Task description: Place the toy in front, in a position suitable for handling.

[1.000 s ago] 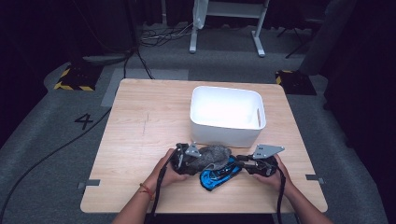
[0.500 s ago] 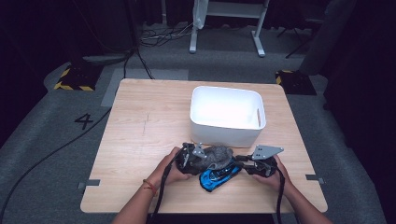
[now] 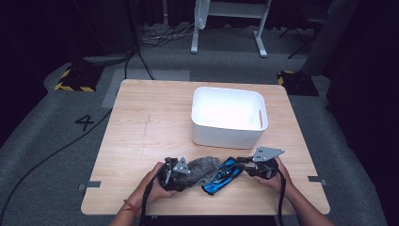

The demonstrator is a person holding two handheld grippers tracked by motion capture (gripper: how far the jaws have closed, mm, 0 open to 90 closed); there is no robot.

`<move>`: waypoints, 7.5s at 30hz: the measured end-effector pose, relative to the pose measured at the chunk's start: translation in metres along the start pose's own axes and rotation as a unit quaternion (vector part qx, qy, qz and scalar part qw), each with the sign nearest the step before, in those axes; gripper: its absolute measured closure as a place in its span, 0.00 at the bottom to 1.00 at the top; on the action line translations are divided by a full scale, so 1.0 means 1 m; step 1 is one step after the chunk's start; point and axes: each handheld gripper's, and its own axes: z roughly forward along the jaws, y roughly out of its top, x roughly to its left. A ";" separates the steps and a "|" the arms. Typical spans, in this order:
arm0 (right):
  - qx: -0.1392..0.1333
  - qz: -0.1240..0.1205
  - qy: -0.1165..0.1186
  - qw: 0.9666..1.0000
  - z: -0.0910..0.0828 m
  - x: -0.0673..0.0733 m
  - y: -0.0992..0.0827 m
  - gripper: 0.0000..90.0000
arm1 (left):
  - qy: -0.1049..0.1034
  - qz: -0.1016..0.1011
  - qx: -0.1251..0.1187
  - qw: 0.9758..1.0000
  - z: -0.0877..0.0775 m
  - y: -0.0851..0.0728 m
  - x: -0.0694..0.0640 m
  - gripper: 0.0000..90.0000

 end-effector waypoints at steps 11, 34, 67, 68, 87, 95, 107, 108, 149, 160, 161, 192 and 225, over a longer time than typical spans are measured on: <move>0.002 0.000 -0.008 1.000 -0.002 -0.003 -0.001 0.81 | -0.022 0.019 0.002 1.000 0.003 -0.002 -0.030 0.71; 0.016 0.022 -0.018 0.999 -0.010 -0.011 -0.003 0.80 | 0.150 -0.042 -0.016 0.988 0.037 0.034 -0.035 0.25; 0.037 0.044 0.008 0.998 -0.020 -0.029 -0.024 0.82 | 0.140 -0.057 -0.030 0.988 0.048 0.047 -0.029 0.24; 0.040 0.042 0.011 0.998 -0.019 -0.027 -0.023 0.83 | 0.138 -0.058 -0.030 0.988 0.049 0.046 -0.027 0.24; 0.019 0.004 0.048 0.999 -0.017 -0.018 -0.019 0.59 | 0.192 -0.112 -0.023 0.975 0.024 0.022 0.017 0.21; 0.005 -0.019 0.083 0.996 -0.002 -0.014 0.003 0.30 | 0.196 -0.146 -0.026 0.969 0.017 0.013 0.036 0.22; 0.011 -0.028 0.148 0.989 0.023 -0.019 0.024 0.22 | 0.203 -0.143 -0.030 0.968 0.015 0.011 0.038 0.23; 0.027 -0.031 0.144 0.989 0.032 -0.017 0.025 0.21 | 0.205 -0.138 -0.034 0.968 0.015 0.010 0.037 0.24; -0.002 -0.037 0.097 0.995 0.013 0.013 -0.002 0.72 | 0.093 -0.010 -0.084 0.992 0.003 0.028 -0.033 0.69; 0.008 0.012 0.045 0.999 0.002 -0.013 -0.014 0.64 | 0.044 0.046 -0.036 0.997 0.050 0.056 -0.069 0.70; 0.007 0.015 0.041 0.999 0.001 -0.014 -0.015 0.64 | 0.046 0.044 -0.030 0.998 0.051 0.056 -0.069 0.70; -0.009 0.022 0.035 0.999 -0.007 -0.004 -0.001 0.40 | 0.184 -0.112 -0.019 0.976 -0.011 -0.018 0.011 0.63; 0.032 0.002 -0.008 0.999 0.060 0.058 0.033 0.23 | 0.199 -0.183 -0.072 0.960 -0.020 -0.044 0.043 0.32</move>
